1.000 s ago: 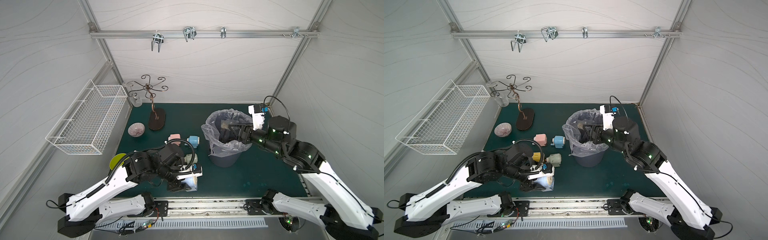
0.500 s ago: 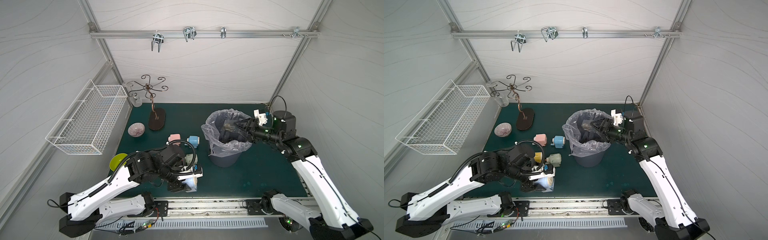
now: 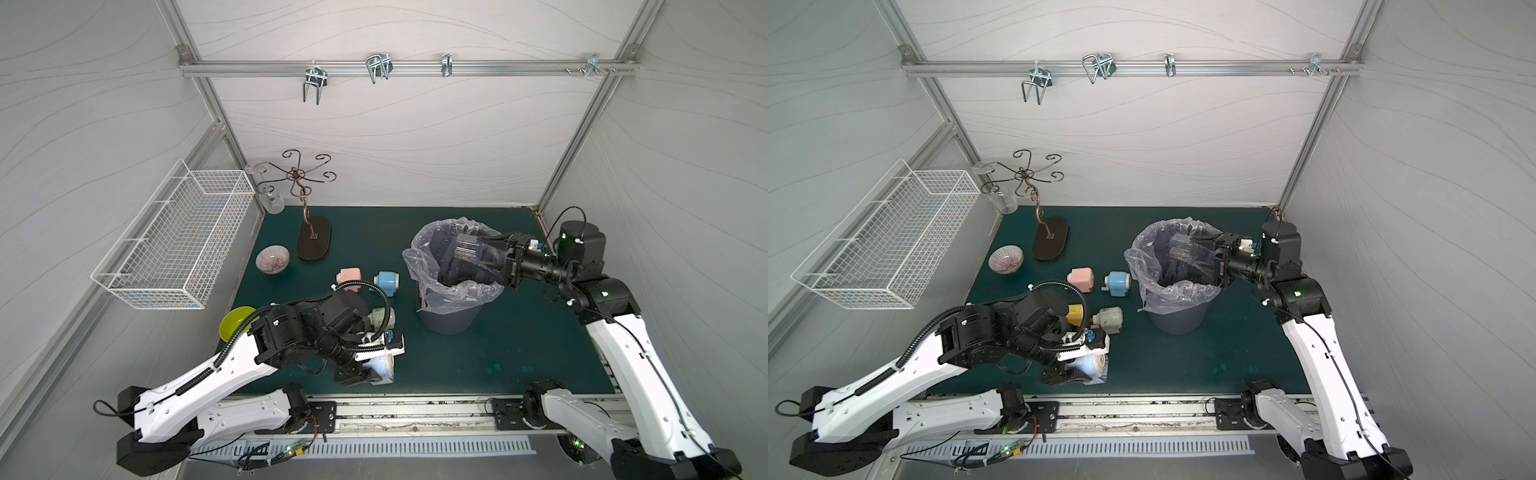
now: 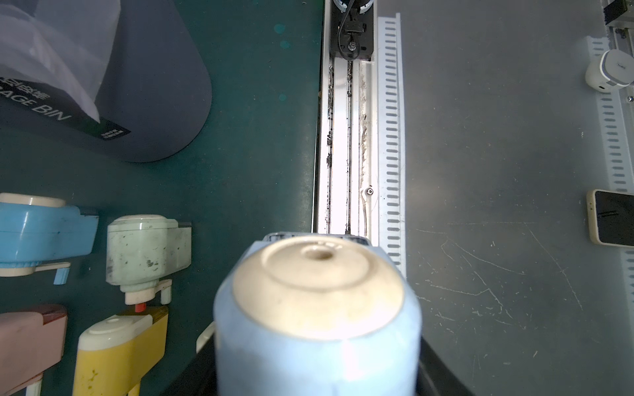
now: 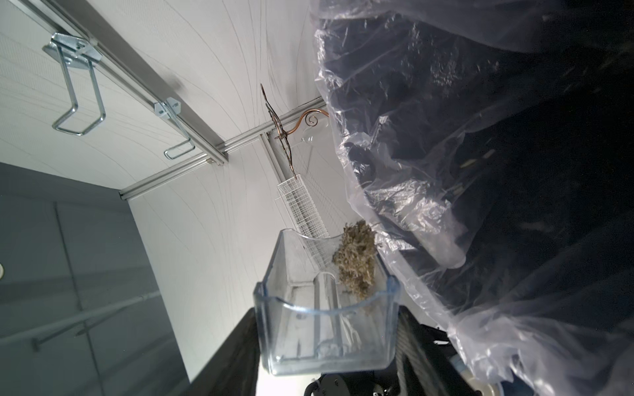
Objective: Take out the pencil sharpener tray and clean the shavings
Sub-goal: Pour the shavings into the trash bin.
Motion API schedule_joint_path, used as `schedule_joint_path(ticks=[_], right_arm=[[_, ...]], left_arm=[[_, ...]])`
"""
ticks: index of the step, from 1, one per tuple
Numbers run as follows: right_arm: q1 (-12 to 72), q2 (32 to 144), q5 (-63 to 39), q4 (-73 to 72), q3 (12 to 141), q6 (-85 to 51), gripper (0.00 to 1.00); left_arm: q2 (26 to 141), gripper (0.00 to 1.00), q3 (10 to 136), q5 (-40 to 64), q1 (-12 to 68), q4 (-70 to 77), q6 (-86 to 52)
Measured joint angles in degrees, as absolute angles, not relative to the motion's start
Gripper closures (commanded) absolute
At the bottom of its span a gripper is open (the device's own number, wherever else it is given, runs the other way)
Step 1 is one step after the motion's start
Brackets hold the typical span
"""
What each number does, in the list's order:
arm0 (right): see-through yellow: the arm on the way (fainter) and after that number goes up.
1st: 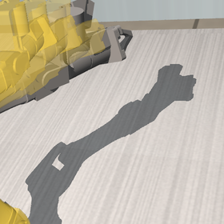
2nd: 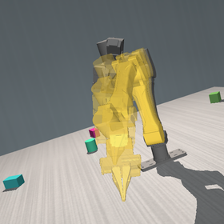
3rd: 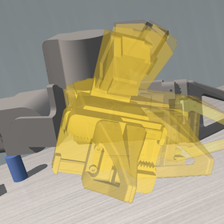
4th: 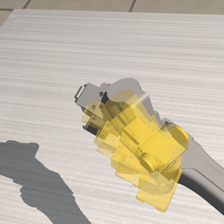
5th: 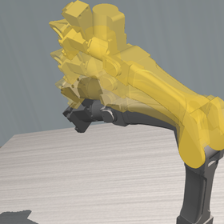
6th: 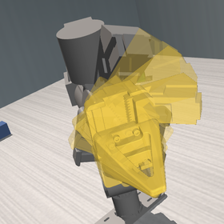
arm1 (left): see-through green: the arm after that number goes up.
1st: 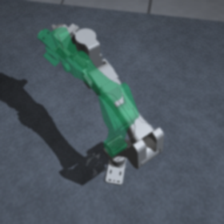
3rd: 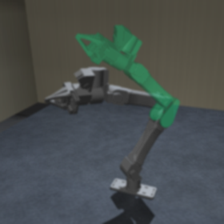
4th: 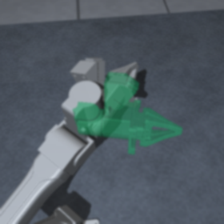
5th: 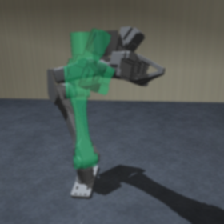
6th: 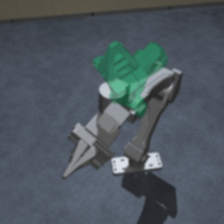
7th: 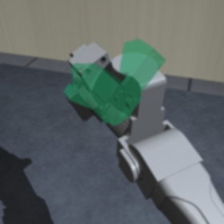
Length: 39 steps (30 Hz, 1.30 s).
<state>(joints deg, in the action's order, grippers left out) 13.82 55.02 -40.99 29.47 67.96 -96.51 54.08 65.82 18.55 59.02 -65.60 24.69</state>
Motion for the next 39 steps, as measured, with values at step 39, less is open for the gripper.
schedule_joint_path(ticks=[39], right_arm=[[10.48,55.31,-41.98,26.70,72.84,-75.37,1.00]], left_arm=[[56.07,1.00,60.60,14.26,59.05,-62.63,24.84]])
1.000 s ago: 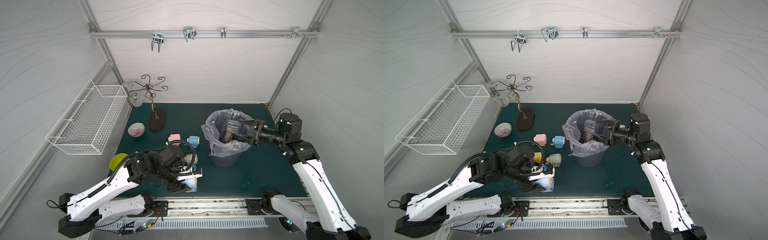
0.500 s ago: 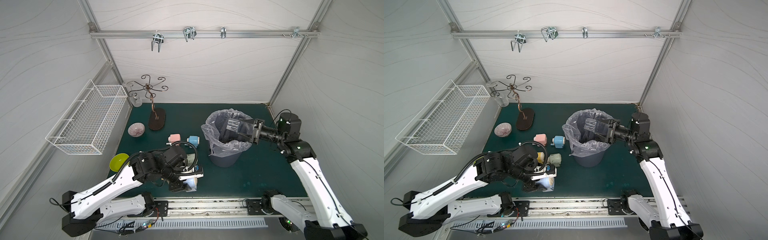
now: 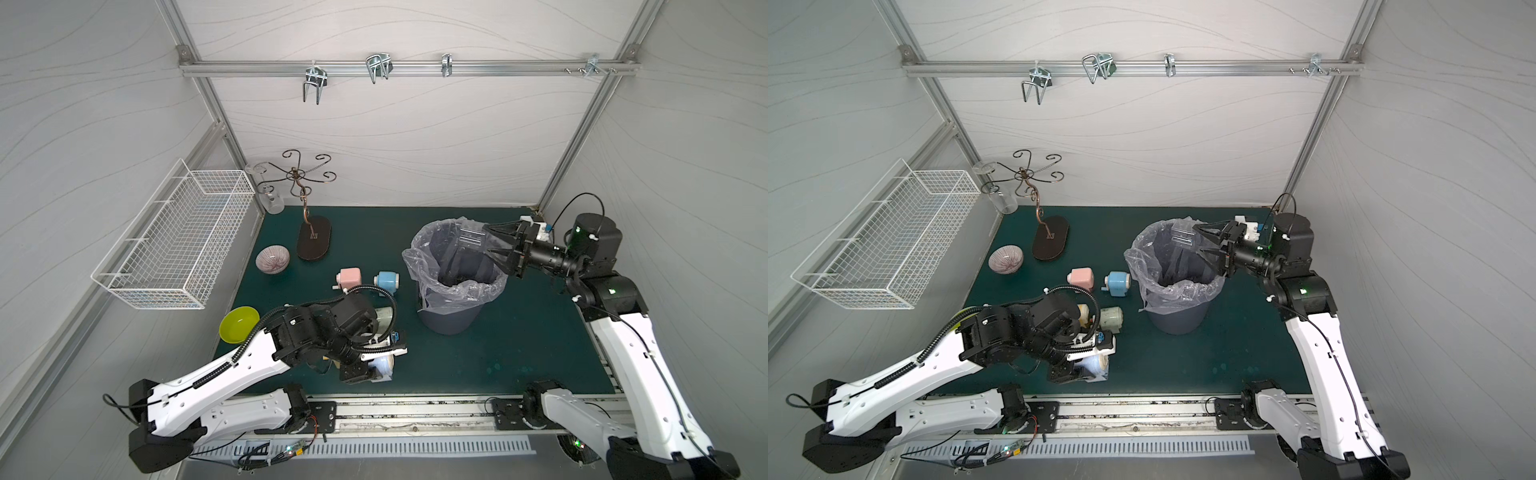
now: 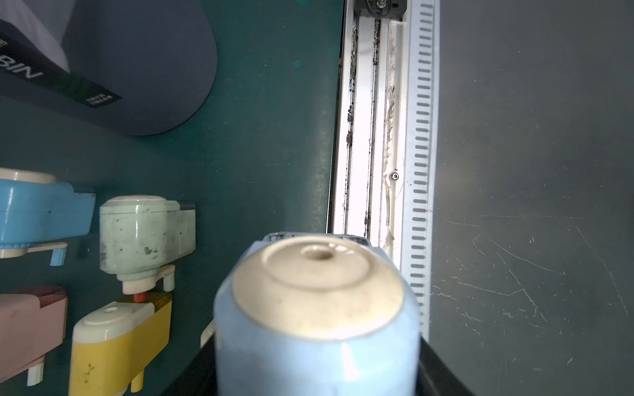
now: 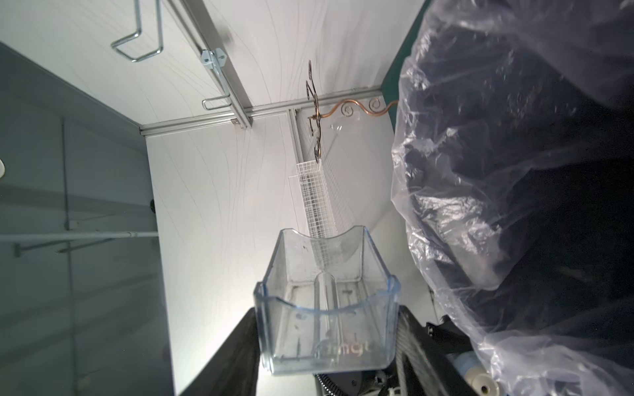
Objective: Take out the pencil sharpener tray and clean the shavings
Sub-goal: Pour the shavings into the trash bin, then place the container at the center of the board.
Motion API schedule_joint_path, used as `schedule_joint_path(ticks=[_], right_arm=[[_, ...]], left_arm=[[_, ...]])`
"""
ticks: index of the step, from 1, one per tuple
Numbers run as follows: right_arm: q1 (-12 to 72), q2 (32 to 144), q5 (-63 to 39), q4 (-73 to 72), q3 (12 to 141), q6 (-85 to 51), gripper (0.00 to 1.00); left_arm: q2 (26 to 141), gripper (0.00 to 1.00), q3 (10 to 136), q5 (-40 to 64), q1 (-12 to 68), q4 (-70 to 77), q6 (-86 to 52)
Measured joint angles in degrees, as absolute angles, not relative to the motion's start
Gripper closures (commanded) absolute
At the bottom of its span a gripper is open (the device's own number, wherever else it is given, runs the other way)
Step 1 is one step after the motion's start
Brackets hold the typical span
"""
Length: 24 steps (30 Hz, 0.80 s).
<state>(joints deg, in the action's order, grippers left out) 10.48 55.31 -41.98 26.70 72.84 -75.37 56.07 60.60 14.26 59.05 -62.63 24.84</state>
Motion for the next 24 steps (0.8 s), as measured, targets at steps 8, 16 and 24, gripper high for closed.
schedule_joint_path(ticks=[8,16,24], right_arm=[[10.50,42.81,-11.35,36.03,72.99,-46.15,1.00],[10.63,36.23,20.56,33.54,50.81,-31.16,1.00],[26.85,38.00,40.73,23.38,32.08,-31.66,1.00]], left_arm=[[55.96,1.00,58.85,13.28,59.05,-61.71,24.60],[55.72,1.00,56.05,11.11,59.02,-59.20,23.24],[54.87,1.00,53.89,10.26,59.05,-57.58,21.56]])
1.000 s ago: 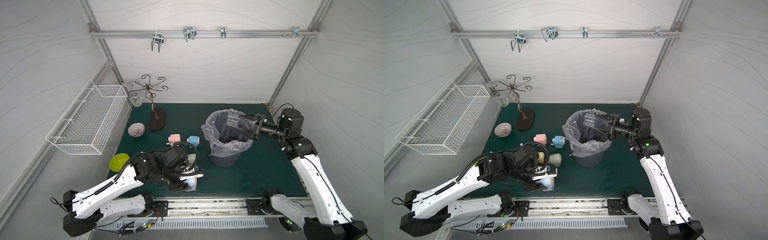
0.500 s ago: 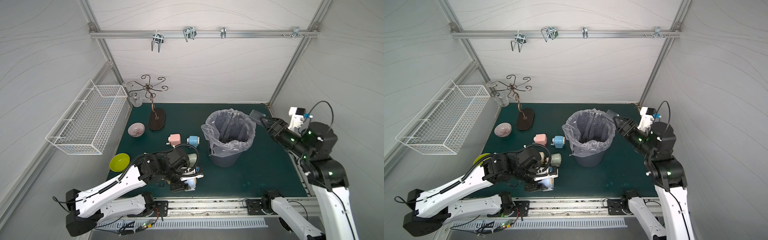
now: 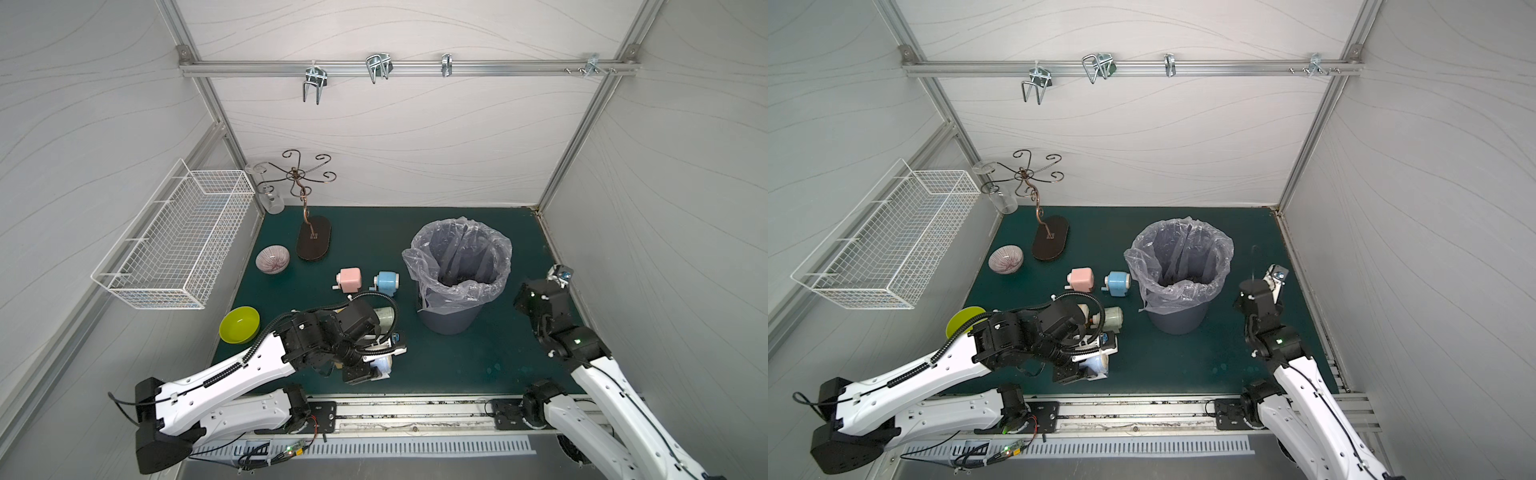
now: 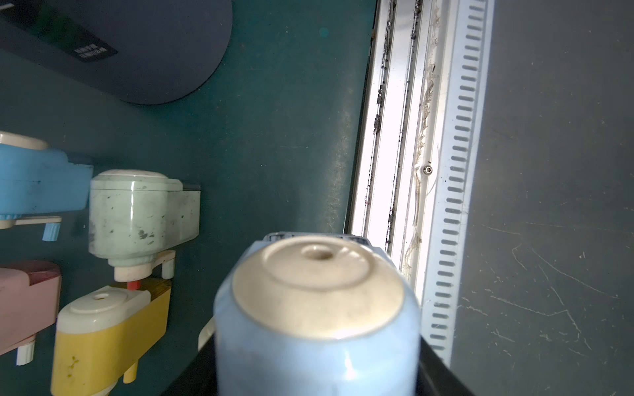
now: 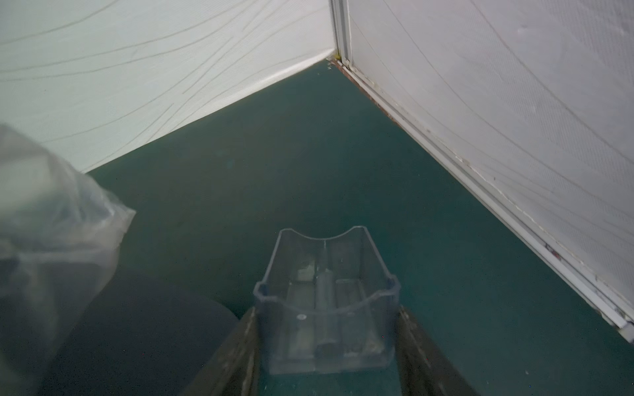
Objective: Take out the pencil sharpener tray and clean the shavings
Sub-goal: Place the container at the center of the board.
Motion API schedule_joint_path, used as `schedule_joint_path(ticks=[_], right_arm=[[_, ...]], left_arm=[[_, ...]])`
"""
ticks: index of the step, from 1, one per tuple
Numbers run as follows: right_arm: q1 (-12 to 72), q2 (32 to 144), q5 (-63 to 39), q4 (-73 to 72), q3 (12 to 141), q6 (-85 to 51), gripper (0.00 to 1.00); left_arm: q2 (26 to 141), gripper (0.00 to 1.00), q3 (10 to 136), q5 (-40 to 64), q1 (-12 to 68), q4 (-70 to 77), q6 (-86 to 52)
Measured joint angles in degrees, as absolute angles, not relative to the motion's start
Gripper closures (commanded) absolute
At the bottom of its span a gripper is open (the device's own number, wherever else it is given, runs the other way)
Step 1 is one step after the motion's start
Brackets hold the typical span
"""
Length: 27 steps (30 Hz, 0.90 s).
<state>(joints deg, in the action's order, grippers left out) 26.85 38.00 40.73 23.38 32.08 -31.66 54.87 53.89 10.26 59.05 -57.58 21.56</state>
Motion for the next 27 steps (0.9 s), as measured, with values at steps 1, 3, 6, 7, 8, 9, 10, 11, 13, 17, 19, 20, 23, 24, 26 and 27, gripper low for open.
schedule_joint_path(ticks=[1,3,6,7,8,9,10,11,13,17,19,20,23,24,26,27], right_arm=[[29.78,37.76,42.89,20.21,29.80,-31.40,1.00],[32.67,37.95,45.30,16.45,27.11,-32.03,1.00],[33.17,39.05,47.68,13.91,24.88,-34.28,1.00],[33.21,39.44,48.07,13.34,24.27,-35.00,1.00],[33.26,39.70,48.25,12.99,23.77,-35.53,1.00],[33.30,39.90,48.45,12.32,22.92,-35.94,1.00],[33.32,39.92,48.42,11.60,22.02,-36.23,1.00],[33.32,39.88,48.31,10.85,21.08,-36.53,1.00],[33.32,39.53,47.48,9.02,18.68,-37.56,1.00],[34.57,38.59,47.09,7.03,13.96,-40.29,1.00],[35.29,38.63,46.87,5.72,11.88,-41.21,1.00],[35.48,39.00,46.54,4.86,10.81,-41.78,1.00],[35.68,41.80,45.43,1.61,8.45,-43.29,1.00],[35.68,43.42,44.86,-0.12,7.79,-43.57,1.00],[35.68,47.22,43.90,-3.38,7.14,-43.57,1.00],[35.68,49.69,43.77,-5.54,7.27,-43.44,1.00]], left_arm=[[54.59,1.00,53.41,9.98,59.02,-57.30,21.26],[54.11,1.00,52.62,9.61,59.05,-56.95,20.82],[53.41,1.00,51.92,9.02,59.05,-56.88,20.32],[53.08,1.00,51.81,8.73,59.05,-56.86,20.21],[52.77,1.00,51.77,8.49,59.05,-56.86,20.08],[52.36,1.00,51.70,8.23,59.05,-56.75,19.88],[51.99,1.00,51.68,7.97,59.05,-56.60,19.75],[51.77,1.00,51.66,7.77,59.02,-56.47,19.66],[51.46,1.00,51.66,7.33,59.02,-56.25,19.53],[51.48,1.00,51.66,6.76,59.02,-56.05,19.40],[51.51,1.00,51.59,6.59,59.05,-56.03,19.44],[51.51,1.00,51.55,6.39,59.05,-56.03,19.49],[51.57,1.00,51.13,6.02,59.05,-55.83,19.66],[51.62,1.00,50.94,5.96,59.02,-55.72,19.73],[51.81,1.00,50.54,5.76,59.02,-55.51,19.77],[51.94,1.00,50.33,5.72,59.02,-55.42,19.79]])
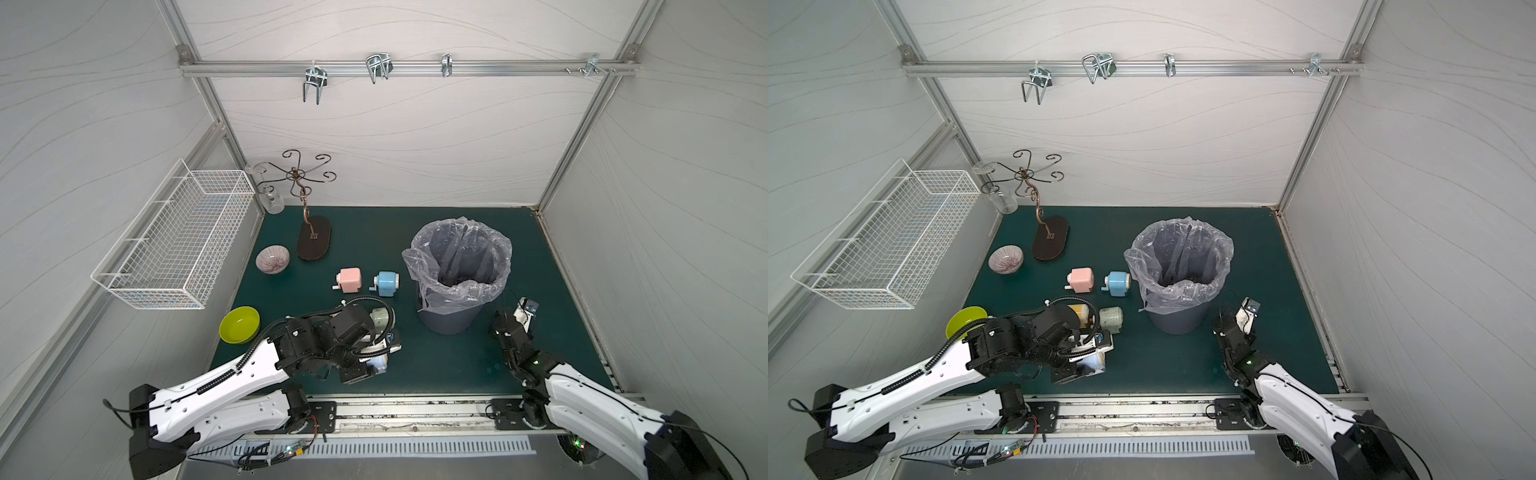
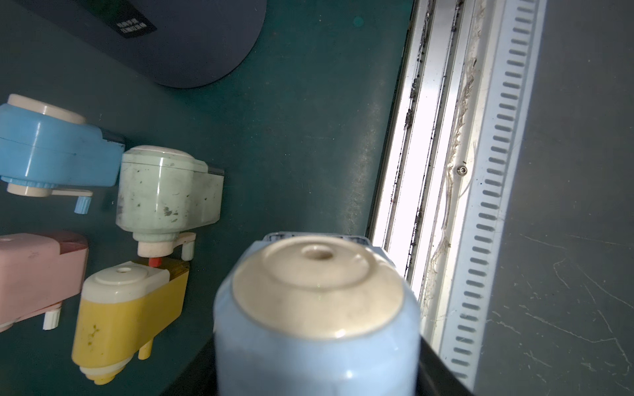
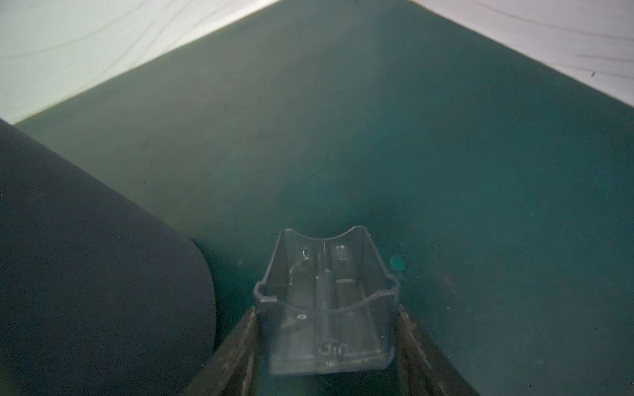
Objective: Take out the pencil sharpener tray and clean the shavings
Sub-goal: Place the container at the center of the board, then place the pencil sharpener at the center of the board.
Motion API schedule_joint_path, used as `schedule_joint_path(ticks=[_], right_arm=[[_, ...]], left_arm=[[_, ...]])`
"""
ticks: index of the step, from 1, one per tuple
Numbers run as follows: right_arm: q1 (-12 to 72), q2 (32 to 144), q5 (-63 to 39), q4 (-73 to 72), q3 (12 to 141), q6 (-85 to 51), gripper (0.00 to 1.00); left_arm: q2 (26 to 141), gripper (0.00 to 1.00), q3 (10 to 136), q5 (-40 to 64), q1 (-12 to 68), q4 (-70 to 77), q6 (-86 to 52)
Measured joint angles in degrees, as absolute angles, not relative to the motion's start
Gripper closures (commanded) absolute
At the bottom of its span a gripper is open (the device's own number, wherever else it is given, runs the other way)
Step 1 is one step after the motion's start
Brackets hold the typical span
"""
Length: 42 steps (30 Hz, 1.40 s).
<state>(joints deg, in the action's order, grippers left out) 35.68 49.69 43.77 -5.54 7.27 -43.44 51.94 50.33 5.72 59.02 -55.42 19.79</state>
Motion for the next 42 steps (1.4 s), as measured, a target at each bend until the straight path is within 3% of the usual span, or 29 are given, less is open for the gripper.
schedule_joint_path(ticks=[5,6,9,11,18,33,42], right_arm=[[35.68,60.62,42.33,-16.95,7.97,-42.50,1.00],[35.68,62.06,42.00,-18.44,7.97,-42.19,0.96],[35.68,63.42,41.12,-20.14,7.94,-42.02,0.61],[35.66,62.63,40.80,-20.12,7.88,-42.04,0.43],[35.68,53.49,40.49,-14.35,7.62,-42.65,0.17],[35.66,19.22,41.32,15.92,13.45,-45.23,0.15],[35.66,11.25,42.09,28.53,17.76,-44.21,0.15]], left_arm=[[52.05,1.00,49.45,5.23,59.05,-55.40,19.90],[52.05,1.00,49.43,5.10,59.02,-55.42,19.90],[52.01,1.00,49.41,4.86,59.05,-55.37,19.97],[52.01,1.00,49.36,4.67,59.05,-55.31,20.16],[54.24,1.00,49.23,4.47,59.02,-53.82,21.12],[64.16,1.00,42.59,0.78,58.65,-43.38,22.06],[72.77,0.98,42.26,-1.80,58.06,-36.05,22.13]])
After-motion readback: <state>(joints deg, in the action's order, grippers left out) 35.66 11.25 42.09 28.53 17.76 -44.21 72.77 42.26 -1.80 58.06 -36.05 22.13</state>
